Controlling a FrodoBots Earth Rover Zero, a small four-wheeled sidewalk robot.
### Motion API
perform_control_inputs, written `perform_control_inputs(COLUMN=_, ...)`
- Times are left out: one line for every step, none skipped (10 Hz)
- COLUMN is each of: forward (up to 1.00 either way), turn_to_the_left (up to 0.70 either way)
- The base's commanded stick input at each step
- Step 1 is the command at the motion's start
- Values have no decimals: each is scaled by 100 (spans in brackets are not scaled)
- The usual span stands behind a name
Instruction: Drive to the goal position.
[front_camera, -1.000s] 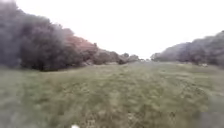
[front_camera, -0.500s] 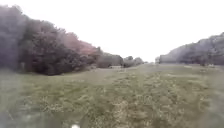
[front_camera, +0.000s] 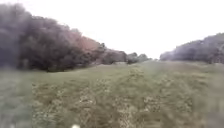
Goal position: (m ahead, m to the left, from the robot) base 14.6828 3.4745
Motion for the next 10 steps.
perform_control_inputs(forward=70, turn_to_the_left=-27)
perform_control_inputs(forward=70, turn_to_the_left=-32)
perform_control_inputs(forward=70, turn_to_the_left=-35)
perform_control_inputs(forward=70, turn_to_the_left=-35)
perform_control_inputs(forward=70, turn_to_the_left=-33)
perform_control_inputs(forward=70, turn_to_the_left=-21)
perform_control_inputs(forward=70, turn_to_the_left=0)
perform_control_inputs(forward=70, turn_to_the_left=0)
perform_control_inputs(forward=70, turn_to_the_left=0)
perform_control_inputs(forward=70, turn_to_the_left=0)
